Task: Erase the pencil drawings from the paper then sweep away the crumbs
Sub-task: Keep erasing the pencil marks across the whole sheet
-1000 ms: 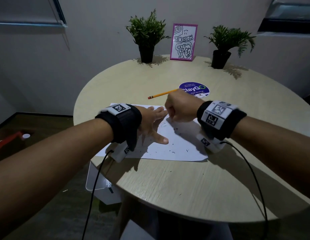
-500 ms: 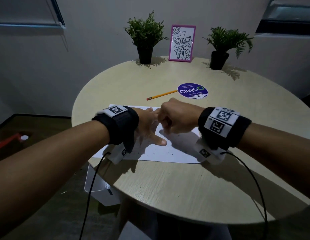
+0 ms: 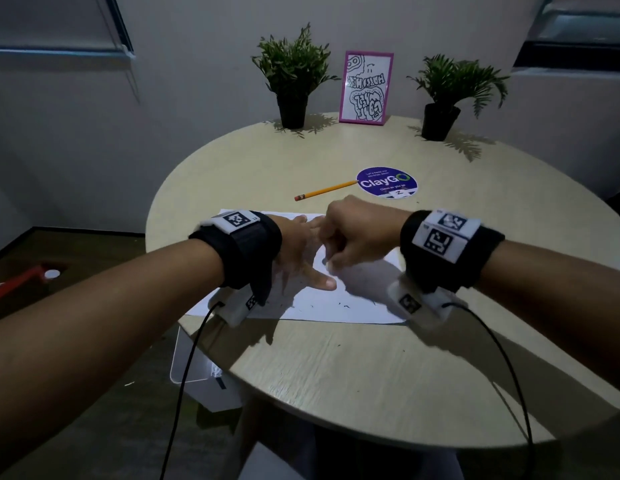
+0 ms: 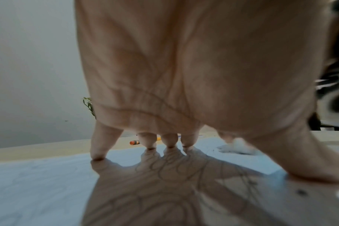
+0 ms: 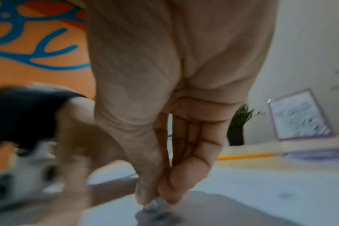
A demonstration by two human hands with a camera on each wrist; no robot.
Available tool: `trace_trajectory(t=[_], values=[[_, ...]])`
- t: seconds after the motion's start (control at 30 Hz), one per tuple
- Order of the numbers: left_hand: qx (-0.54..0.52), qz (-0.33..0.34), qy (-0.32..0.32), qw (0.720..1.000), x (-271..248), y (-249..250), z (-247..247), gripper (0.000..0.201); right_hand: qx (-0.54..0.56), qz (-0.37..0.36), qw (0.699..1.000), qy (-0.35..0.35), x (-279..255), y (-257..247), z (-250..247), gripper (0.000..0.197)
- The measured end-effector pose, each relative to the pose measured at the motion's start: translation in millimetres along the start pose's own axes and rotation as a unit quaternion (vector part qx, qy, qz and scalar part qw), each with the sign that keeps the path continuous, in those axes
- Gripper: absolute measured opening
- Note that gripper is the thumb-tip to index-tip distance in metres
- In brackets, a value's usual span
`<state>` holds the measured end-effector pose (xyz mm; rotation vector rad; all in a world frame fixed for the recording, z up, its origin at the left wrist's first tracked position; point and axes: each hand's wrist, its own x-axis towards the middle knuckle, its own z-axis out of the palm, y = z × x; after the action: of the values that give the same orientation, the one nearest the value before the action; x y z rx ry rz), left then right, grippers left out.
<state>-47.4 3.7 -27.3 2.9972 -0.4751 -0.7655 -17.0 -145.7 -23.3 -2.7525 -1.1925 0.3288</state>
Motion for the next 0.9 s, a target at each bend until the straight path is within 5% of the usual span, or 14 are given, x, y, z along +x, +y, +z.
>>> trace_trajectory(t=[0.1,0.2,0.33,0.37,0.47,0.57,0.63,0.73,0.77,0.9], values=[[0.042,-0.002,-0.01,0.999,8,-8,4,0.114,-0.008,0.073,0.997,0.035,9,27,-11,0.012],[0.043,0.008,-0.002,0.999,12,-10,6,0.113,-0.029,0.07,0.995,0.064,11,25,-9,0.009],[-0.019,0.02,0.014,1.0,8,-10,6,0.055,0.009,-0.004,1.0,0.009,5,-8,4,0.009],[-0.022,0.021,0.02,0.999,8,-11,6,0.054,0.017,-0.002,1.0,0.001,6,-7,4,0.009],[0.018,0.024,0.01,1.0,9,-10,7,0.103,0.002,0.056,0.997,0.045,17,18,-5,0.017],[0.028,0.013,0.008,0.999,13,-12,8,0.114,-0.019,0.089,0.992,0.083,21,29,-9,0.021],[0.013,0.021,0.005,1.0,9,-11,7,0.103,-0.036,0.047,0.996,0.066,16,11,-3,0.018],[-0.029,0.022,0.016,0.999,4,-7,5,0.055,-0.008,-0.023,0.999,0.026,2,-11,7,0.008],[-0.034,0.027,0.023,0.999,3,-7,5,0.055,0.003,-0.019,1.0,0.019,2,-8,5,0.007],[0.013,0.019,0.012,1.0,8,-9,8,0.11,-0.032,0.072,0.995,0.06,20,20,-10,0.012]])
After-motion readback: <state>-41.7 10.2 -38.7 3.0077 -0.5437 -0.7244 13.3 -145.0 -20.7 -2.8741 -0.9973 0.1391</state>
